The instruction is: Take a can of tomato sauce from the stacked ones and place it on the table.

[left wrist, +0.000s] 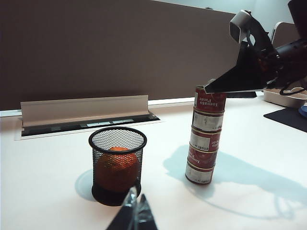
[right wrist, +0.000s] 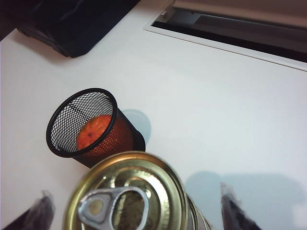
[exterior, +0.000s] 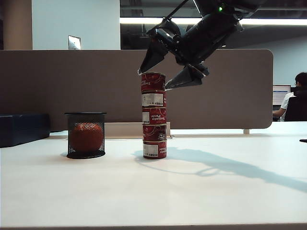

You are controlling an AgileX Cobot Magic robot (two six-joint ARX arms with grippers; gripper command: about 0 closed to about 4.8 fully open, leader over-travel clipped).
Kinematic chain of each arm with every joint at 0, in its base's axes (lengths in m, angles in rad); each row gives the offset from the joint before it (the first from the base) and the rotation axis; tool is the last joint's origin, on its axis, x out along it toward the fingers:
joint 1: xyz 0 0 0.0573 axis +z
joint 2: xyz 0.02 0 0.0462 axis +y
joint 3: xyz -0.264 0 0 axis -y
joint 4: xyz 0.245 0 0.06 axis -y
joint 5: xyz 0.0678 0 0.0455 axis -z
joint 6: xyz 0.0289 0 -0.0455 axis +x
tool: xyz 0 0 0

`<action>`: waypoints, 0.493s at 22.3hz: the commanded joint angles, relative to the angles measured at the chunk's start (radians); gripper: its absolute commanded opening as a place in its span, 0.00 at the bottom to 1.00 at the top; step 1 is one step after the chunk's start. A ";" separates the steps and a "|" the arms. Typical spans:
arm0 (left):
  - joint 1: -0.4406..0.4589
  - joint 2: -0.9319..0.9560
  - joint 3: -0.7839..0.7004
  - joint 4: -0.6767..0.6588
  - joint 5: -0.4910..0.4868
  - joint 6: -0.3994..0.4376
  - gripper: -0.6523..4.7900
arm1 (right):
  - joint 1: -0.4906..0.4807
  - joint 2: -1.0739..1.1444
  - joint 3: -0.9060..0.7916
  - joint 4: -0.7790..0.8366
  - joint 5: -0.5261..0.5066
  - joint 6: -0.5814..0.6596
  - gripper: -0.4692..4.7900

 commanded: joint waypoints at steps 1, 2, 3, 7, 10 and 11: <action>0.002 0.001 0.007 0.012 0.005 -0.003 0.11 | 0.001 -0.002 0.005 0.014 0.002 -0.004 1.00; 0.002 0.001 0.007 0.012 0.005 -0.003 0.11 | 0.001 -0.002 0.005 0.014 0.002 -0.004 0.99; 0.002 0.001 0.007 0.012 0.005 -0.003 0.11 | 0.001 -0.002 0.005 0.014 0.002 -0.004 0.94; 0.002 0.001 0.007 0.012 0.005 -0.003 0.11 | 0.001 -0.002 0.005 0.014 0.001 -0.004 0.88; 0.002 0.001 0.007 0.012 0.005 -0.003 0.11 | 0.001 -0.002 0.005 0.012 0.001 -0.004 0.82; 0.002 0.001 0.007 0.012 0.005 -0.003 0.11 | 0.001 -0.002 0.005 0.012 0.001 -0.004 0.79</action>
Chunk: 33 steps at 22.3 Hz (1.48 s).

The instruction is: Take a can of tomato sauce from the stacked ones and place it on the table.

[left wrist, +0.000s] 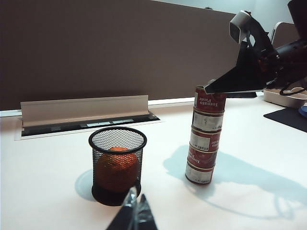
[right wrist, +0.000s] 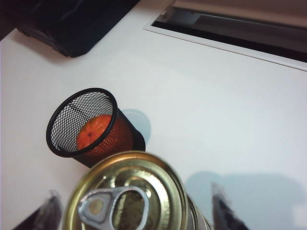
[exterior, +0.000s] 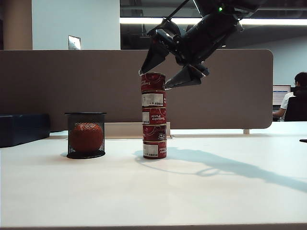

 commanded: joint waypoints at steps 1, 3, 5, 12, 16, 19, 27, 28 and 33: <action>0.002 0.001 0.007 0.012 0.005 -0.003 0.11 | 0.001 -0.002 0.005 0.013 0.000 -0.003 0.77; 0.002 0.001 0.007 0.012 0.005 -0.003 0.11 | 0.001 -0.002 0.005 0.013 0.001 -0.003 0.77; 0.002 0.001 0.007 0.012 0.005 -0.003 0.11 | 0.001 -0.002 0.005 0.013 0.001 -0.003 0.75; 0.002 0.001 0.007 0.012 0.004 -0.003 0.11 | 0.001 -0.002 0.005 0.013 -0.008 -0.008 0.66; 0.002 0.001 0.007 0.012 0.004 -0.003 0.11 | 0.001 -0.002 0.005 0.014 -0.018 -0.033 0.54; 0.002 0.001 0.007 0.012 0.004 -0.003 0.11 | 0.001 -0.002 0.005 0.015 -0.018 -0.033 0.54; 0.002 0.001 0.007 0.012 0.004 -0.002 0.11 | 0.001 -0.003 0.010 0.016 -0.018 -0.033 0.54; 0.002 0.001 0.007 0.012 0.004 -0.003 0.11 | 0.001 -0.003 0.014 0.013 -0.018 -0.033 0.54; 0.002 0.001 0.007 0.012 0.004 -0.003 0.11 | 0.001 -0.003 0.058 0.008 -0.018 -0.034 0.54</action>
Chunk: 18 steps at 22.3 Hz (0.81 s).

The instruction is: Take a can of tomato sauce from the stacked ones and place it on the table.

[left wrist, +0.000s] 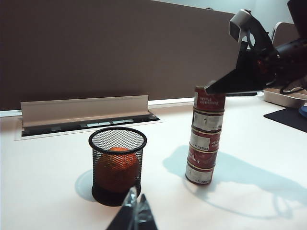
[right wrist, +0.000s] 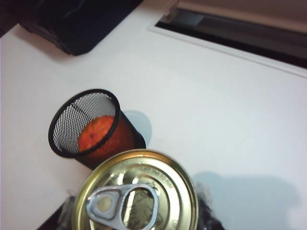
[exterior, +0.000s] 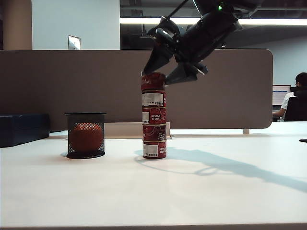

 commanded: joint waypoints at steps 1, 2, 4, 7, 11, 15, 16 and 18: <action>0.002 0.001 0.007 0.011 0.004 -0.003 0.11 | 0.001 -0.008 0.040 0.027 -0.007 -0.003 0.54; 0.002 0.001 0.007 0.011 0.004 -0.003 0.11 | 0.001 -0.008 0.055 0.027 -0.006 -0.003 0.54; 0.002 0.001 0.007 0.012 0.004 -0.003 0.11 | 0.001 -0.008 0.074 0.014 -0.006 -0.003 0.54; 0.002 0.001 0.007 0.012 0.004 -0.003 0.11 | 0.000 -0.008 0.108 -0.032 -0.006 -0.003 0.54; 0.002 0.001 0.007 0.012 0.004 -0.003 0.11 | -0.010 -0.021 0.115 -0.032 -0.010 -0.003 0.54; 0.002 0.001 0.007 0.012 0.004 -0.003 0.11 | -0.018 -0.037 0.115 -0.036 -0.007 -0.006 0.54; 0.002 0.001 0.007 0.012 0.004 -0.003 0.11 | -0.023 -0.045 0.114 -0.037 -0.009 -0.006 0.54; 0.002 0.001 0.007 0.012 0.004 -0.003 0.11 | -0.030 -0.058 0.114 -0.049 -0.005 -0.010 0.54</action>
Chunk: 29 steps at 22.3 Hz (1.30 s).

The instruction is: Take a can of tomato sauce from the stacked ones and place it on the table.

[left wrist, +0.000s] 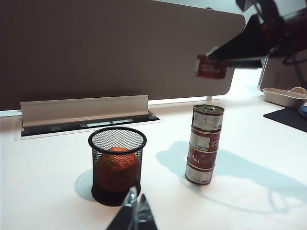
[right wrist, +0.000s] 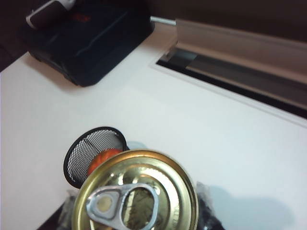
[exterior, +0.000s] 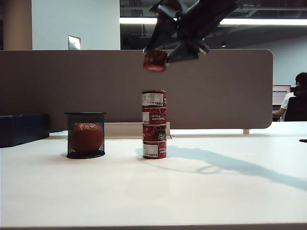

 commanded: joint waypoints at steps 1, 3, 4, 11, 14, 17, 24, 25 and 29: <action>0.002 0.001 0.007 0.012 0.004 -0.003 0.11 | -0.013 -0.031 0.010 0.007 -0.008 -0.017 0.54; 0.002 0.001 0.007 0.012 0.004 -0.003 0.11 | -0.027 -0.048 0.010 -0.011 -0.006 -0.023 0.54; 0.002 0.001 0.007 0.012 0.004 -0.003 0.11 | -0.032 -0.055 0.010 -0.021 -0.005 -0.023 0.54; 0.002 0.001 0.007 0.012 0.003 -0.003 0.11 | -0.108 -0.138 0.010 -0.130 -0.005 -0.067 0.54; 0.002 0.001 0.007 0.013 0.000 -0.003 0.11 | -0.151 -0.186 0.010 -0.188 -0.005 -0.105 0.54; 0.002 0.001 0.007 0.014 0.000 -0.003 0.11 | -0.179 -0.217 0.010 -0.225 -0.004 -0.105 0.54; 0.002 0.001 0.007 0.040 0.000 -0.003 0.11 | -0.257 -0.305 0.010 -0.320 0.035 -0.105 0.55; 0.002 0.001 0.008 0.045 0.000 -0.003 0.11 | -0.268 -0.315 0.010 -0.332 0.036 -0.105 0.55; 0.002 0.001 0.008 0.050 0.000 -0.003 0.11 | -0.300 -0.348 0.008 -0.381 0.039 -0.104 0.55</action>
